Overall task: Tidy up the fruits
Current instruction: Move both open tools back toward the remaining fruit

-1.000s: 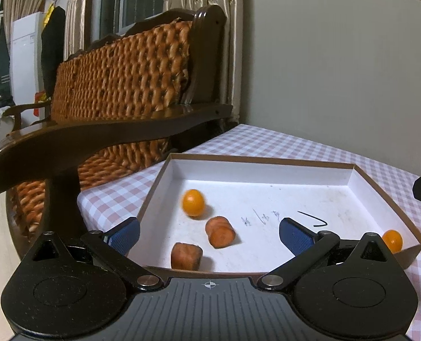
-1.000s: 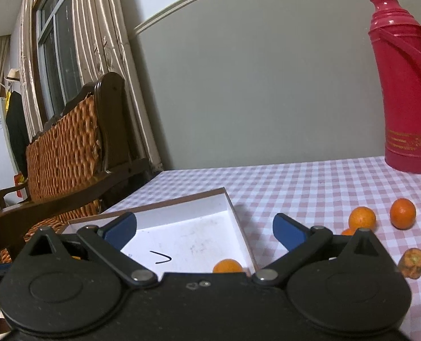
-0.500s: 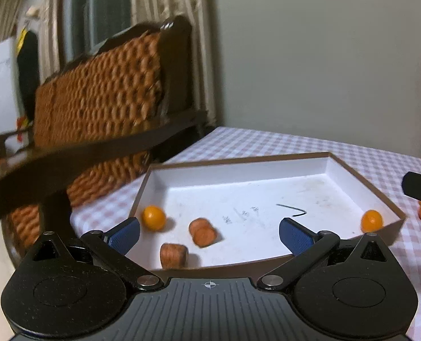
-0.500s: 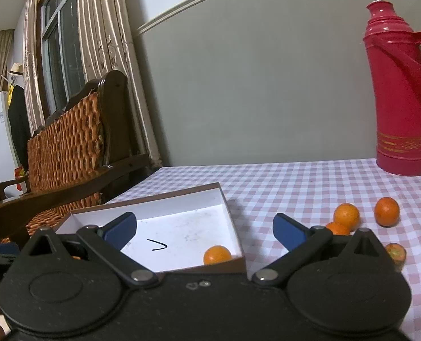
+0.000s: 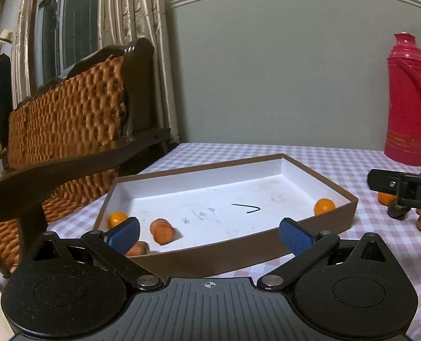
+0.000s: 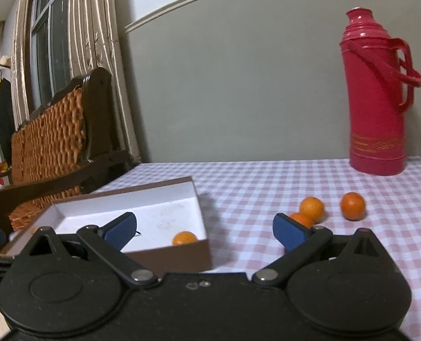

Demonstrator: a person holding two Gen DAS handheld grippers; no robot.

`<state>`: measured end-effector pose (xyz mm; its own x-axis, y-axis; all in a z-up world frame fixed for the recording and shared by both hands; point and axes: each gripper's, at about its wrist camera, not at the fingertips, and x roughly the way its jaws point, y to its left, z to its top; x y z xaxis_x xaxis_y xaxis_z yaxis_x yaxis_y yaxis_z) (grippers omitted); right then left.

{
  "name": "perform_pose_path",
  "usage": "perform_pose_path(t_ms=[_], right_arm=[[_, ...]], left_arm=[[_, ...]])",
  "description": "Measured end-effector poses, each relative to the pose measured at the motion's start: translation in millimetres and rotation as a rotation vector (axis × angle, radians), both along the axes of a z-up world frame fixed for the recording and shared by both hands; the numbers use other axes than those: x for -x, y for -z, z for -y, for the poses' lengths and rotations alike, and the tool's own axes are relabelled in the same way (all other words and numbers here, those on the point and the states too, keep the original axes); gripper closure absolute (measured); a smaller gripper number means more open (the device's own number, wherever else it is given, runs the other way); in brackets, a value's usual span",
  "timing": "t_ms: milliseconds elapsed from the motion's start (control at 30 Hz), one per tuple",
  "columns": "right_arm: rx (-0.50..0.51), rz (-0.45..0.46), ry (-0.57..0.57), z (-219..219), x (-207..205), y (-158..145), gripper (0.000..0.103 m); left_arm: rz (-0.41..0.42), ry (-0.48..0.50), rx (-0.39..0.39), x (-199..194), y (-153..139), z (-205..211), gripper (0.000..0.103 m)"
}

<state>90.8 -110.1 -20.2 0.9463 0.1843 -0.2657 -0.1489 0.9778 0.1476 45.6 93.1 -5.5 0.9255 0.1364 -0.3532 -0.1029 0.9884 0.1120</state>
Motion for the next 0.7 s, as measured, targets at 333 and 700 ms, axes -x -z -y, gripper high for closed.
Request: perform_pose_path(t_ms=[333,700], right_arm=[[-0.041,0.017,0.080,37,14,-6,0.006],[-0.014,0.020,0.185,83,34,-8,0.006]], left_arm=[[0.039,0.068,0.001,1,-2,32,0.000],[0.039,0.170,0.031,-6,2,73,0.000]])
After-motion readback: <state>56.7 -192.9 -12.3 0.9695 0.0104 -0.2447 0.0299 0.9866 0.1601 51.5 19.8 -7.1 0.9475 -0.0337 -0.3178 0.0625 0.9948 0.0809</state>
